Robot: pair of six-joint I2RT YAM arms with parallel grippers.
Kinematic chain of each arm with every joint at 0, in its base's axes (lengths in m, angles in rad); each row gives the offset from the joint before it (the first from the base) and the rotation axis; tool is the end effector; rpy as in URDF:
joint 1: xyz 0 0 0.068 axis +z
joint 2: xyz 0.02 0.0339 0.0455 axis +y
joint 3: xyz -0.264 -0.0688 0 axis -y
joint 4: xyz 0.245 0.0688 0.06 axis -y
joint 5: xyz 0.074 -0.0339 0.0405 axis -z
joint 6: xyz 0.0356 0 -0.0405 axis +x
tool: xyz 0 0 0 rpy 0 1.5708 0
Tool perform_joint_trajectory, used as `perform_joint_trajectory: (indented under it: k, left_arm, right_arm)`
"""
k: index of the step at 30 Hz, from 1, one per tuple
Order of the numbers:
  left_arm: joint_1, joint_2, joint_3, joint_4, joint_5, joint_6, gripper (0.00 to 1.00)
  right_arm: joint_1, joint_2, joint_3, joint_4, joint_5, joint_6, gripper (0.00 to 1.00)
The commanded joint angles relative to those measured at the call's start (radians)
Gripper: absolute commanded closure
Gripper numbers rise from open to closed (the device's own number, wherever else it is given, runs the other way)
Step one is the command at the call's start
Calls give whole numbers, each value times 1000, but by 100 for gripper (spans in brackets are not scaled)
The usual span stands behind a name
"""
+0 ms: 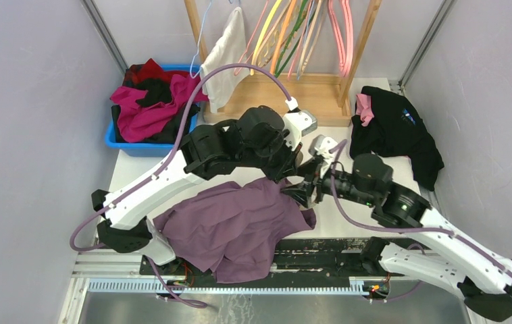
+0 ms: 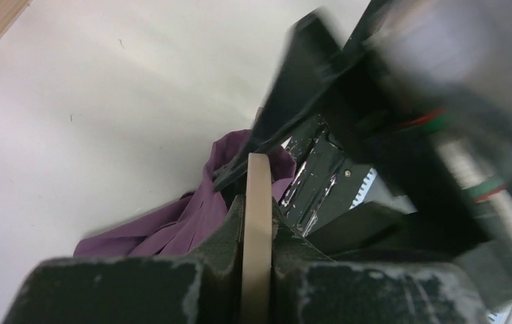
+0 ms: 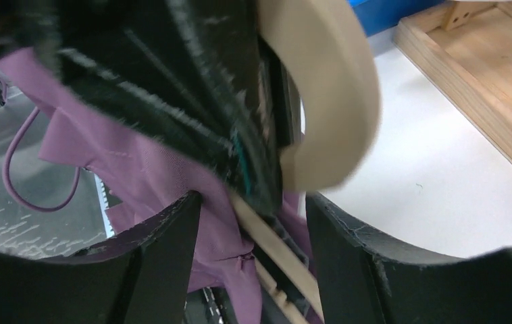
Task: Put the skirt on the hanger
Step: Hang the skirt on the hanger.
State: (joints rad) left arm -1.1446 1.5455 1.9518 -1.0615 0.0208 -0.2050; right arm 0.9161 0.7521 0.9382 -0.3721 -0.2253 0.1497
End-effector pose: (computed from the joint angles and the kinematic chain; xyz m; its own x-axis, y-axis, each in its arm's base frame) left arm 0.1240 -0.2749 0.4626 -0.4333 0.4621 -0.7737 0.8467 0.5029 -0.1738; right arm 0.0934 0.1347 0.3781 -0.2466 -0.0825 -0.9656 -0.8799 0.4366 0.1874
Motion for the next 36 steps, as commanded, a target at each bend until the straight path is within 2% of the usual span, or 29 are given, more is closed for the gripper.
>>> perform_joint_trajectory:
  k: [1, 6, 13, 15, 18, 22, 25, 36]
  left_arm:
    - [4, -16, 94, 37, 64, 46, 97]
    - [3, -18, 101, 30, 82, 55, 97]
    - [5, -20, 129, 18, 99, 61, 97]
    - [5, -20, 134, 9, 97, 64, 97]
    - [6, -23, 136, 1, 99, 64, 97]
    - [6, -32, 128, 10, 102, 65, 97]
    - [5, -32, 129, 6, 110, 67, 97]
    - [6, -57, 130, 23, 228, 65, 97]
  right_arm:
    - [3, 67, 11, 174, -64, -62, 35]
    - [1, 44, -53, 299, -114, -51, 26]
    - [0, 64, -85, 374, -243, -38, 26]
    - [-3, 66, -69, 340, -246, -55, 26]
    - [-15, 22, -38, 193, -217, -110, 26]
    - [-60, -28, -44, 219, -284, -69, 24]
    - [-70, -31, -25, 157, -246, -92, 25]
    - [-156, -84, -115, 376, -333, -29, 18]
